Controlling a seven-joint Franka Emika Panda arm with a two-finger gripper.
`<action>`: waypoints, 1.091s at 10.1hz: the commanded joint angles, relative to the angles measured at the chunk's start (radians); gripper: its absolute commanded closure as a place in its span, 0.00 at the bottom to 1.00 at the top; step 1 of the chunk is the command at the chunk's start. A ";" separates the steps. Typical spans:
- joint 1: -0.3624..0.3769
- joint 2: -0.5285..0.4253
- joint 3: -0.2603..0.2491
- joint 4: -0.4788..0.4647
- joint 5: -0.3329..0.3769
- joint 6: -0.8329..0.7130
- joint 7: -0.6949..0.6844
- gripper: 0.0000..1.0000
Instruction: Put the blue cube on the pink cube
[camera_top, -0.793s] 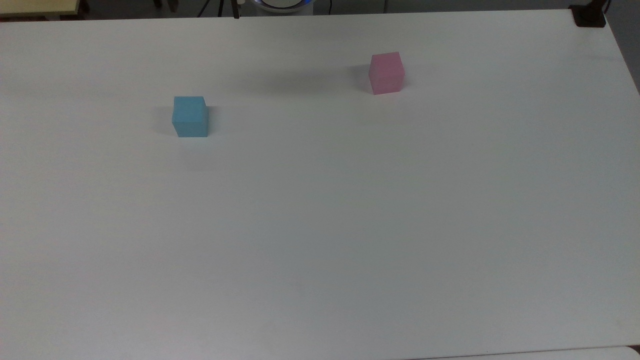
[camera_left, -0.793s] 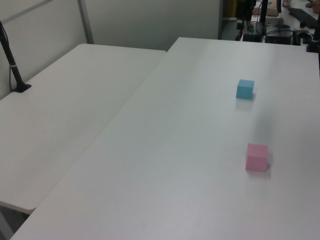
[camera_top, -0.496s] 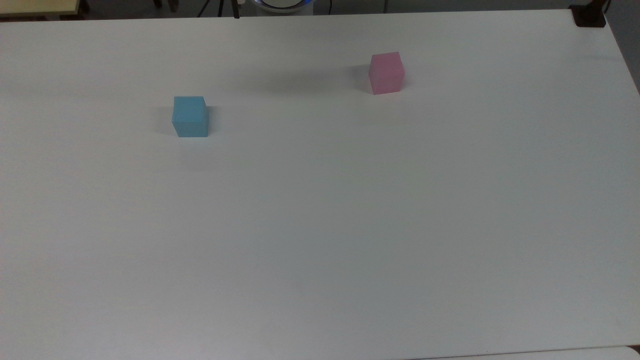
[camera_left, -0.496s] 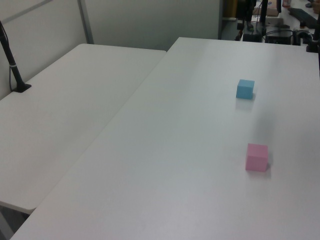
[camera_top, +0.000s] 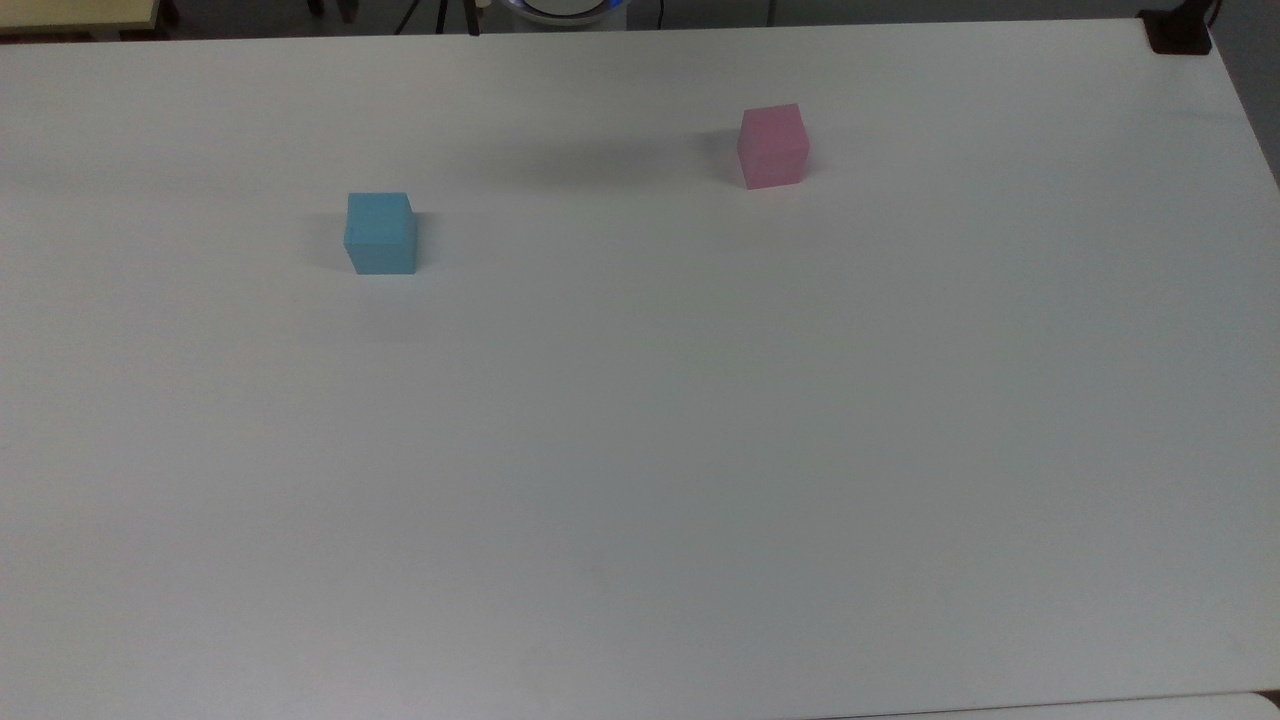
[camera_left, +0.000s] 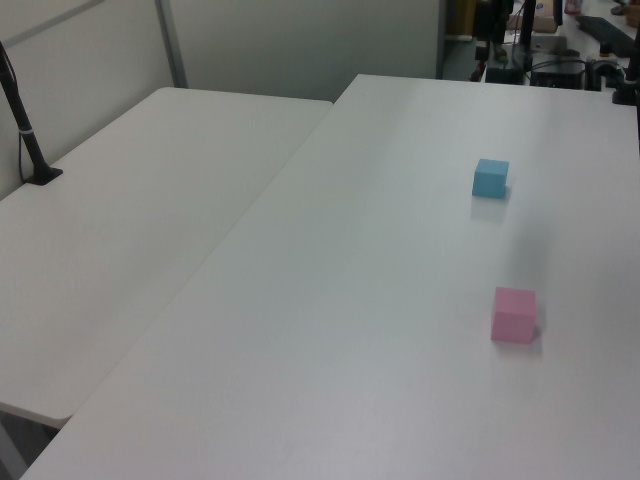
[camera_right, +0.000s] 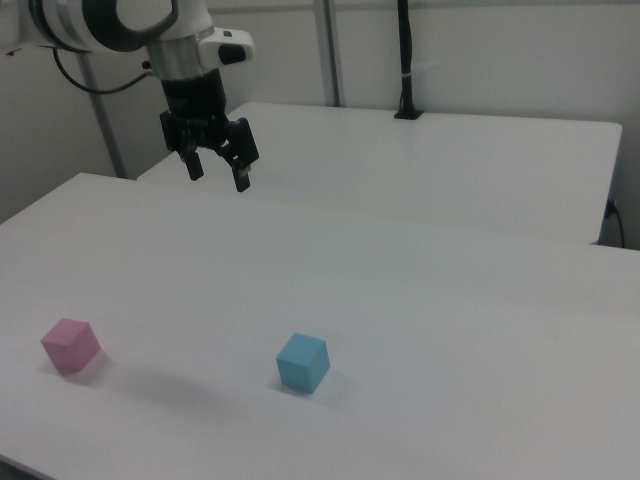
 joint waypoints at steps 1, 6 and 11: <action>-0.010 -0.019 -0.011 -0.017 0.006 -0.028 -0.018 0.00; -0.078 -0.024 -0.041 -0.106 -0.040 -0.022 -0.266 0.00; -0.100 0.002 -0.046 -0.387 -0.058 0.306 -0.271 0.03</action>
